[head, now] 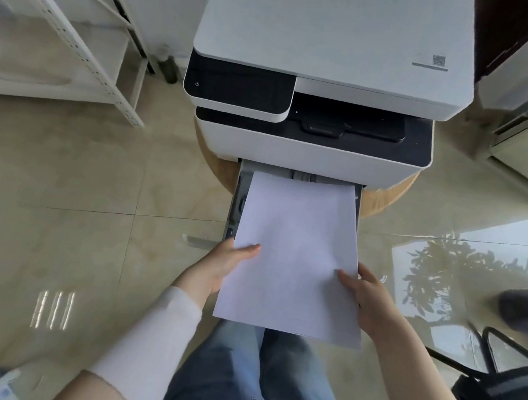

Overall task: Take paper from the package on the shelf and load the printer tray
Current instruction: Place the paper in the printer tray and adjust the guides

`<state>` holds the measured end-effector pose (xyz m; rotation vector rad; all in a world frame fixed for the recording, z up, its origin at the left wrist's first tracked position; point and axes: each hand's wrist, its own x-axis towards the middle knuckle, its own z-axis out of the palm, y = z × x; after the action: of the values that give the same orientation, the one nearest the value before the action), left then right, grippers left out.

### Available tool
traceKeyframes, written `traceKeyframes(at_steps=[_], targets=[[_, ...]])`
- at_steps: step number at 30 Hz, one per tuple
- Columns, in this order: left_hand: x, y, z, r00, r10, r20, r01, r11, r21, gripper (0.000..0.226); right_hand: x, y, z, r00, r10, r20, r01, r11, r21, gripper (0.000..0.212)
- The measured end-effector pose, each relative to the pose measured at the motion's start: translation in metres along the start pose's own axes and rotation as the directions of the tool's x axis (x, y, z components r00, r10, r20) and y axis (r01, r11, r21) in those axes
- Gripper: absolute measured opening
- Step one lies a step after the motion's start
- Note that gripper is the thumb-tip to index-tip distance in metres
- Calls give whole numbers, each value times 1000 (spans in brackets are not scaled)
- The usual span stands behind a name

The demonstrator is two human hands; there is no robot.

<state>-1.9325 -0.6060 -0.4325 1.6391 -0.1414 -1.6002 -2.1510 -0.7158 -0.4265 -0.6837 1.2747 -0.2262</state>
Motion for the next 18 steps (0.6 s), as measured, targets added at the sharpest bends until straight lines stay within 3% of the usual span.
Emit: traceKeyframes(at_steps=[10,14,18], targets=[[60,23,-5,999,-30,-35,30,999,10,24,78,-16,2,999,17,-47,-21,997,-75,24],[70,27,-1,994,-71,-84,71,997,3,3,96,-27,8,998,-25,-64,17,992,-128,18],[71,25,-6,984,-86,-156,93,995,35,27,105,-34,17,984,-134,-116,103,966,-238,17]])
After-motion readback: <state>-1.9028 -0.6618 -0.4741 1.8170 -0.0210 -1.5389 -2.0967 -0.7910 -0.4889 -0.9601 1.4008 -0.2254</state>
